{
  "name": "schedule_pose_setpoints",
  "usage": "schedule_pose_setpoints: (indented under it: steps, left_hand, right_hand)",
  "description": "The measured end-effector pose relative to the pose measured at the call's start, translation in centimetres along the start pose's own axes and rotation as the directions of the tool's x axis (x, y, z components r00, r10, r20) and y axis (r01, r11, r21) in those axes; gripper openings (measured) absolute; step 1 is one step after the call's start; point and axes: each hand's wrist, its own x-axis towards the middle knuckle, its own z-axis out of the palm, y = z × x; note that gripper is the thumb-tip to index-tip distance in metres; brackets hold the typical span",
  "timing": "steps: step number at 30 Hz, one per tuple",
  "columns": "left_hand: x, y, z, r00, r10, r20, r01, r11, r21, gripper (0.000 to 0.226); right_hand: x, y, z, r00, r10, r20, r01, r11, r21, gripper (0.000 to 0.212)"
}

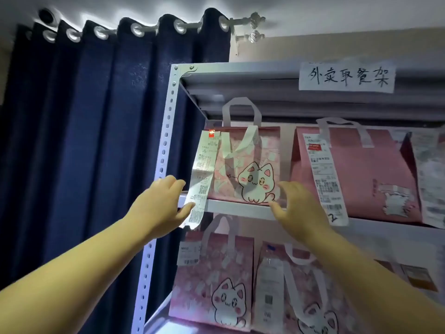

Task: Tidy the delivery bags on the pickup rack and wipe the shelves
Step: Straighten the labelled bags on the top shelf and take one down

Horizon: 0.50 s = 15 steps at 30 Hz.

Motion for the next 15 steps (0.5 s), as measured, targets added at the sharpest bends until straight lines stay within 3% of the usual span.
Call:
schedule_pose_setpoints:
  steps: [3,10,15]
  left_hand:
    - [3.0,-0.5,2.0,1.000,-0.030,-0.002,0.030,0.995,-0.090,0.048]
    - [8.5,-1.6,5.8,0.990,-0.081,0.114,0.112,0.948,-0.298,0.026]
    - [9.9,-2.5,6.4,0.979,-0.109,0.173,0.173,0.893,-0.415,0.042]
  right_hand:
    - [2.2,0.5,1.6,0.997,0.053,-0.051,-0.052,0.998,0.027,0.046]
    - [6.0,1.3,4.2,0.982,0.189,0.013,-0.189,0.982,0.014,0.051]
    - [7.2,1.8,4.7,0.981,0.182,0.065,-0.187,0.979,0.075,0.036]
